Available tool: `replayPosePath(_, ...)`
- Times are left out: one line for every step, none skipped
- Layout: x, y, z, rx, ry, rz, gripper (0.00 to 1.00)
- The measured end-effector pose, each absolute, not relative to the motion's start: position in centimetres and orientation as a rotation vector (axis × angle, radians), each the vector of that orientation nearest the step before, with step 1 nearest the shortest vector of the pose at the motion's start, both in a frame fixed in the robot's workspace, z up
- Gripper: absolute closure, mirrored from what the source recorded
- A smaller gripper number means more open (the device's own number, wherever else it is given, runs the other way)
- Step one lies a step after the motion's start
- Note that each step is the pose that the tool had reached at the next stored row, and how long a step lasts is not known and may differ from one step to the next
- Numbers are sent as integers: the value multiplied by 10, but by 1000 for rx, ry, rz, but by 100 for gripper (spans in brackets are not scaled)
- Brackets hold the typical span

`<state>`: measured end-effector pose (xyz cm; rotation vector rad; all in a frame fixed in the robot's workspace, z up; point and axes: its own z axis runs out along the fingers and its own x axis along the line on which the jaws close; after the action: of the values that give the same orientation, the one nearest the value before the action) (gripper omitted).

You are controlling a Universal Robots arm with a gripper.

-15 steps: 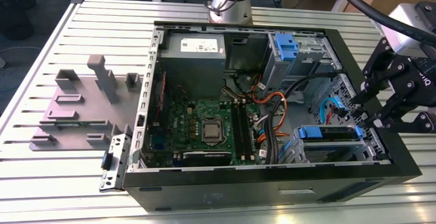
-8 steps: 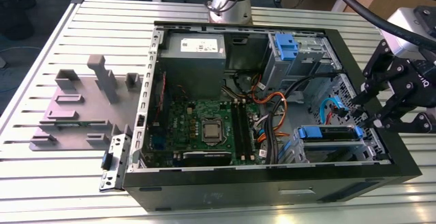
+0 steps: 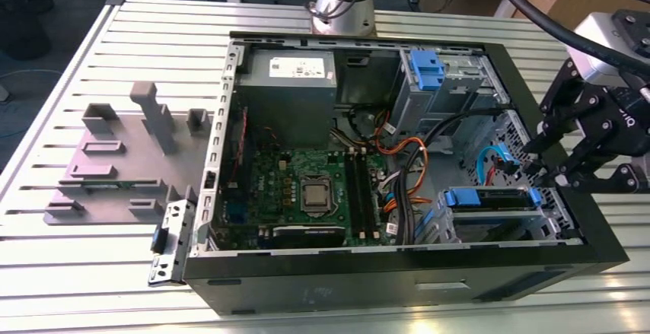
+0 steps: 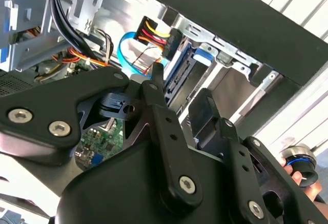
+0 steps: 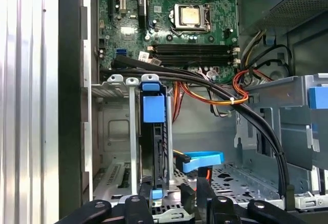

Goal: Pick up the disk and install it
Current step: 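Insert the first disk wire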

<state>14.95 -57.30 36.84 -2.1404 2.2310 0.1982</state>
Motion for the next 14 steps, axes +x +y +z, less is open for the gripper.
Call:
replayPosePath(150, -572, 368, -2141, 2231, 198, 53)
replayPosePath(151, -571, 368, -2141, 2231, 198, 53)
replayPosePath(152, -570, 367, -2141, 2230, 198, 53)
replayPosePath(153, -569, 367, -2141, 2230, 198, 53)
replayPosePath(154, -568, 366, -2141, 2230, 198, 53)
replayPosePath(155, -567, 366, -2141, 2230, 198, 53)
replayPosePath(156, -566, 365, -2141, 2230, 199, 53)
replayPosePath(157, -565, 365, -2142, 2230, 199, 53)
replayPosePath(158, -564, 364, -2142, 2230, 199, 53)
replayPosePath(159, -563, 364, -2142, 2230, 199, 53)
replayPosePath(160, -563, 363, -2142, 2230, 199, 53)
replayPosePath(161, -562, 363, -2142, 2230, 199, 53)
replayPosePath(162, -561, 362, -2142, 2230, 199, 53)
replayPosePath(163, -560, 362, -2142, 2230, 199, 53)
